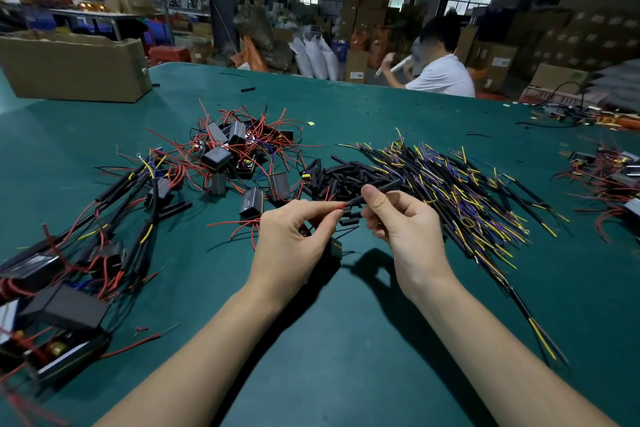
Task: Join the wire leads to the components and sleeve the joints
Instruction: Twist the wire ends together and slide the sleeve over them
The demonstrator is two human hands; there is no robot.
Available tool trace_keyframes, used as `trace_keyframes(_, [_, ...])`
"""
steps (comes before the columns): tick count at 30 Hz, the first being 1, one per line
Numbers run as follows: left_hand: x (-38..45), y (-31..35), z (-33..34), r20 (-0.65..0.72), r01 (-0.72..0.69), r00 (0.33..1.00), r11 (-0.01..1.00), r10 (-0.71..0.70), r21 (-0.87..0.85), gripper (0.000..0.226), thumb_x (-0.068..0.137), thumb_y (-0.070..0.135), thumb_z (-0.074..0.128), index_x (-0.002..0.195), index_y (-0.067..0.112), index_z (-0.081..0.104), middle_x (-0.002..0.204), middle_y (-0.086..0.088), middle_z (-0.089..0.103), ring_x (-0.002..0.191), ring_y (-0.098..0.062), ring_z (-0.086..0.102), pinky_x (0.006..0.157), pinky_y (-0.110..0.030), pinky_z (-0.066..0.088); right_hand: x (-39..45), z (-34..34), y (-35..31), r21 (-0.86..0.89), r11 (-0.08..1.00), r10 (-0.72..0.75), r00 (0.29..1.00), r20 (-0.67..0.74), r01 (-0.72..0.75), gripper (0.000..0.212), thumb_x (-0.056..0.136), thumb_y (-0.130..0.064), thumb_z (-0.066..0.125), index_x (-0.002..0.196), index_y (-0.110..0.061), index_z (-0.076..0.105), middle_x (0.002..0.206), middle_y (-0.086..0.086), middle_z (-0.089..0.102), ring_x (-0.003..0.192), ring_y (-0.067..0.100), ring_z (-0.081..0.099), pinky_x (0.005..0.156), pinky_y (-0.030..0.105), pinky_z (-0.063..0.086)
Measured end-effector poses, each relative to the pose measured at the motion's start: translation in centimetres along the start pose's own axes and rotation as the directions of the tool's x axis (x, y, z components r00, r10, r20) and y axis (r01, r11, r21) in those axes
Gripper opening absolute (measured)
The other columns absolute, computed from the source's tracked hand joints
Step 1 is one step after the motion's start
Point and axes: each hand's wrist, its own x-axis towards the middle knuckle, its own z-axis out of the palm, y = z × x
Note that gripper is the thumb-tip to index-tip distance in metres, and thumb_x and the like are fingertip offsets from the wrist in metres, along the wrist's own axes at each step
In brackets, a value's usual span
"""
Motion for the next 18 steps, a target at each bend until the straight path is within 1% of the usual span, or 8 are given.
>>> trace_keyframes(3, [0.02,0.03,0.05,-0.021,0.028,0.999,0.999,-0.028,-0.018,0.011,0.081,0.008,0.073,0.09,0.014,0.077,0.076,0.009,0.071,0.066,0.002,0.062,0.064,-0.005,0.04,0.16,-0.12,-0.21,0.031,1.0,0.002,1.0,-0.018,-0.001,0.026,0.07,-0.038,0.072,0.068,-0.014,0.062,0.057,-0.006,0.062,0.052,0.005,0.05,0.055,0.019,0.037])
trace_keyframes(5, [0.02,0.01,0.06,-0.02,0.042,0.999,0.999,-0.042,-0.025,0.011,0.082,0.008,0.073,0.09,0.014,0.077,0.074,0.01,0.07,0.063,0.004,0.06,0.063,-0.005,0.038,0.25,-0.28,-0.37,0.033,0.999,-0.003,1.0,-0.015,0.004,0.027,0.068,-0.039,0.072,0.068,-0.014,0.063,0.057,-0.005,0.062,0.052,0.006,0.05,0.056,0.02,0.036])
trace_keyframes(9, [0.01,0.03,0.04,-0.01,0.049,0.999,0.998,-0.05,-0.025,0.01,0.082,0.009,0.073,0.089,0.015,0.077,0.073,0.008,0.071,0.062,0.002,0.06,0.063,-0.006,0.039,0.26,-0.4,-0.25,0.014,1.0,-0.005,1.0,-0.007,0.005,0.024,0.073,-0.034,0.072,0.067,-0.013,0.062,0.056,-0.006,0.062,0.052,0.006,0.05,0.054,0.018,0.036])
trace_keyframes(13, [0.01,0.16,0.0,-0.003,0.031,1.0,0.999,-0.031,-0.016,0.011,0.082,0.009,0.073,0.09,0.015,0.077,0.074,0.009,0.071,0.065,-0.001,0.063,0.065,-0.008,0.042,0.08,0.06,-0.07,0.005,1.0,-0.016,1.0,0.021,0.016,0.028,0.068,-0.037,0.072,0.065,-0.012,0.061,0.055,-0.006,0.061,0.051,0.005,0.05,0.051,0.014,0.037])
trace_keyframes(18, [-0.05,0.35,-0.12,0.017,-0.001,1.0,1.0,0.002,-0.005,0.013,0.08,0.007,0.074,0.091,0.013,0.077,0.074,0.008,0.069,0.066,-0.001,0.061,0.068,-0.008,0.042,-0.11,0.31,0.22,0.017,0.999,-0.046,0.998,0.042,0.046,0.023,0.08,-0.022,0.072,0.063,-0.012,0.06,0.054,-0.004,0.06,0.05,0.005,0.049,0.05,0.012,0.038])
